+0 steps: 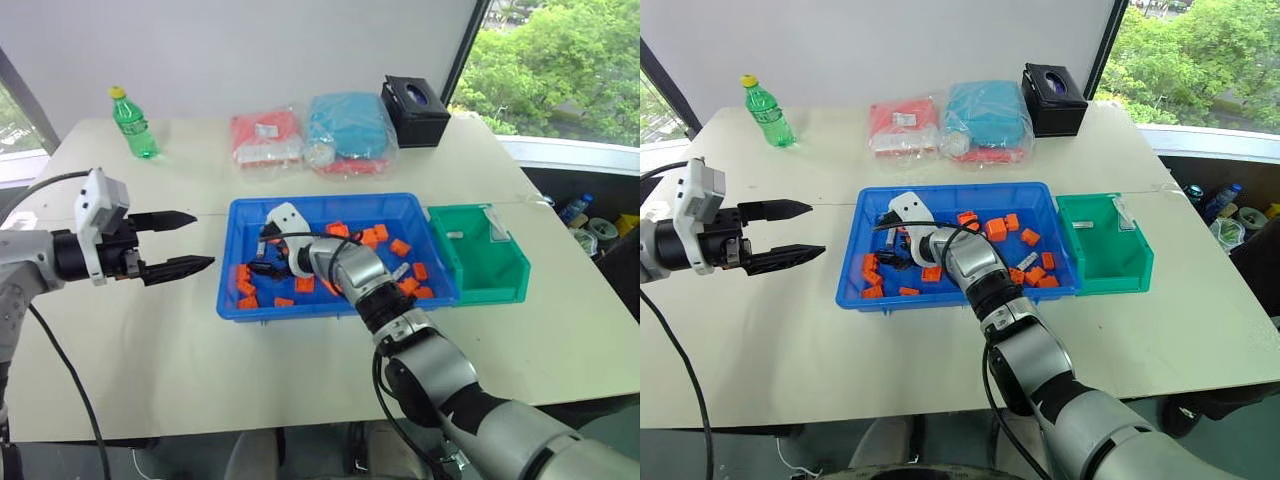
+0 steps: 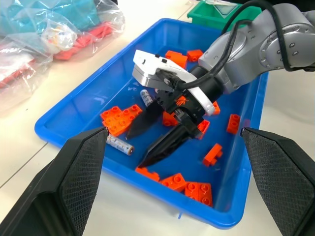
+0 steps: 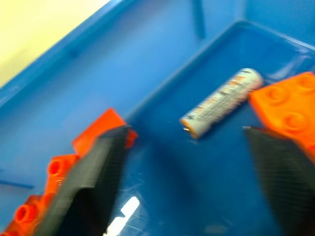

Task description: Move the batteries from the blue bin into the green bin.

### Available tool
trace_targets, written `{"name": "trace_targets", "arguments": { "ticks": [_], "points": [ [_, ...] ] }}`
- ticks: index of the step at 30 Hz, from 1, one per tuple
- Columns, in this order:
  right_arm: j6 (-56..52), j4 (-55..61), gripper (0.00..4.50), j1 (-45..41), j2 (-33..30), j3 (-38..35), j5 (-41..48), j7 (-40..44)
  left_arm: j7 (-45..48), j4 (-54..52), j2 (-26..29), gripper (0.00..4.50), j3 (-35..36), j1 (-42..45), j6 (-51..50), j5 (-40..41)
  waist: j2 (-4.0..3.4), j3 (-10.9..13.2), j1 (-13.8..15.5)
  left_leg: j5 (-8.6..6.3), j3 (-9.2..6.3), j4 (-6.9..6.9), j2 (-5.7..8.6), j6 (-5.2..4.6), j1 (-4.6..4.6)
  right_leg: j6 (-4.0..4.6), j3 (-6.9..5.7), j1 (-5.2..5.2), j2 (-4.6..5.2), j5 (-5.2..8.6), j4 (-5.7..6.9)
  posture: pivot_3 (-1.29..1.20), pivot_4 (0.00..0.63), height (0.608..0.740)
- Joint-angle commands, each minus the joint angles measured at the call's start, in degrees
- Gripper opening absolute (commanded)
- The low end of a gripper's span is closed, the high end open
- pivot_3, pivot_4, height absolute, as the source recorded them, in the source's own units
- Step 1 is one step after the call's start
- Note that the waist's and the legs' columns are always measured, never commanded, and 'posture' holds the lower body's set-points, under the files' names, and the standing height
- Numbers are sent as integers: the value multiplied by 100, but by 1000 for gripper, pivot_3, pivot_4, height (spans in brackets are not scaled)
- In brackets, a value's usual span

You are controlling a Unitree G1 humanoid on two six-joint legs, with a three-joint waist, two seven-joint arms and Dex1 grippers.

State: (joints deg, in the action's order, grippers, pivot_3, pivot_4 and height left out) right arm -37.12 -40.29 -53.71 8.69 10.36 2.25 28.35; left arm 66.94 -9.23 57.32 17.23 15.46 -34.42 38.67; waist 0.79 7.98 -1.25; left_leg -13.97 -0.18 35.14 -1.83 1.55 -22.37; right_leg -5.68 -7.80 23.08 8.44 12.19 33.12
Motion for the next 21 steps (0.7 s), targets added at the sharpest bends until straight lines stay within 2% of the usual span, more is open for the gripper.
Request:
{"name": "trace_targets", "arguments": {
  "ticks": [1,8,16,21],
  "points": [
    [22,-93,4475,-61,196,-93,29,-289,9,-77,52,4500,121,57,118,-28,0,0,-2,0,0,-2,0,0,0,0,0,3,-1,0,2,0,150,723],
    [94,-612,4475,-303,381,-457,260,-606,26,-63,33,4500,76,113,123,-67,0,0,40,1,-1,2,0,0,0,2,0,-4,-2,0,0,0,150,723],
    [253,-897,4475,-377,550,-431,331,-716,39,-61,50,4500,67,150,126,-86,0,0,24,0,-1,1,0,1,0,3,0,-4,-1,1,-1,0,150,723],
    [736,-1331,4475,-472,553,-224,125,-753,39,-57,43,4500,54,194,120,-97,0,0,21,1,-2,1,0,0,1,3,0,-4,-1,1,0,0,150,723]
  ]
}}
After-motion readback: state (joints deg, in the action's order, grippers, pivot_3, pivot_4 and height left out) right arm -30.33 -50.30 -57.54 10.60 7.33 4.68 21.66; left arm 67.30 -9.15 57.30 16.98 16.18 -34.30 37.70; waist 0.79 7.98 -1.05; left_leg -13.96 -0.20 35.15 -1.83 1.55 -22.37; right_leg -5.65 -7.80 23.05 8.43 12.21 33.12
